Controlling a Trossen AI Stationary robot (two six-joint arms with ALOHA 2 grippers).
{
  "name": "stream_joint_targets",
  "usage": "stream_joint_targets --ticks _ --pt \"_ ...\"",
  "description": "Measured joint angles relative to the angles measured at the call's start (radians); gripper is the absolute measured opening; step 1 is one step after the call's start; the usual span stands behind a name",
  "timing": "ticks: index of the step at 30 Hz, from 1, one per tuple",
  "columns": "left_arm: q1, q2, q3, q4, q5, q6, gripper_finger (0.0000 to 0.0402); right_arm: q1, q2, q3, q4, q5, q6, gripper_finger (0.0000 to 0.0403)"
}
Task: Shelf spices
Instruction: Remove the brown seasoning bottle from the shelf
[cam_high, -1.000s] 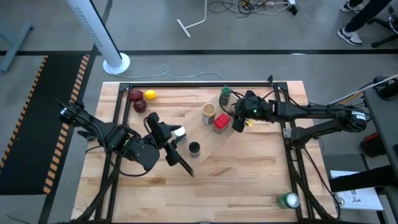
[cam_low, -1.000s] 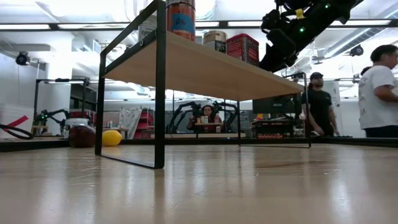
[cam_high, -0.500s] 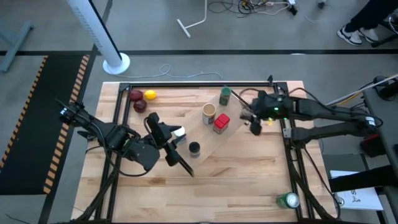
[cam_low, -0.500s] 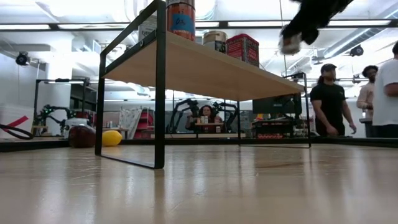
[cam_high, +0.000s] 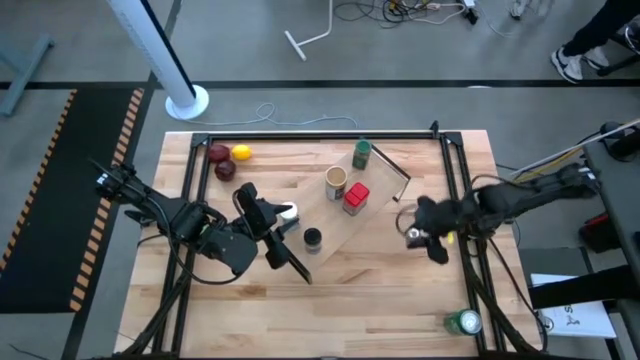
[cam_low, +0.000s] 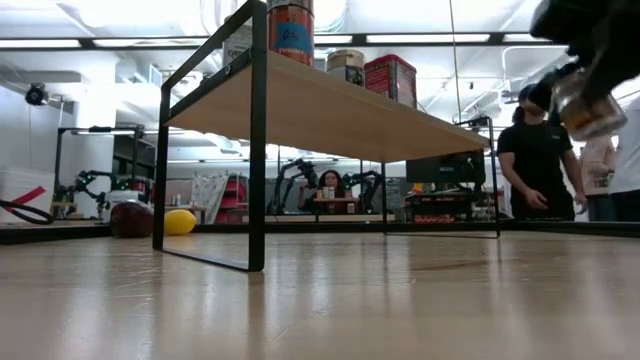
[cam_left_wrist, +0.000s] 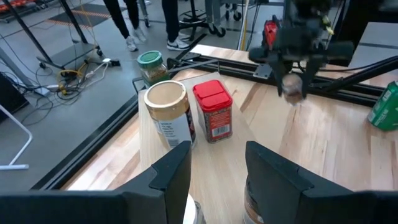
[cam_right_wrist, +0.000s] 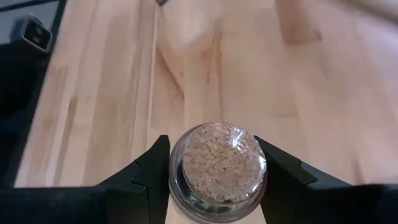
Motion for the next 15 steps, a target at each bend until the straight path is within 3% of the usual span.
stream_joint_targets --ticks 5,9,15 --pt "0.0 0.0 0.0 0.001 0.0 0.0 0.0142 0.13 0.01 -0.119 0.176 0.094 0.107 0.0164" --pt "0.0 0.0 0.0 0.001 0.0 0.0 0.0142 0.199 0.036 -0.162 0.228 0.208 0.219 0.0164" --pt "0.0 0.0 0.0 0.001 -0.001 0.002 0.0142 0.299 0.132 -0.178 0.267 0.297 0.333 0.0164"
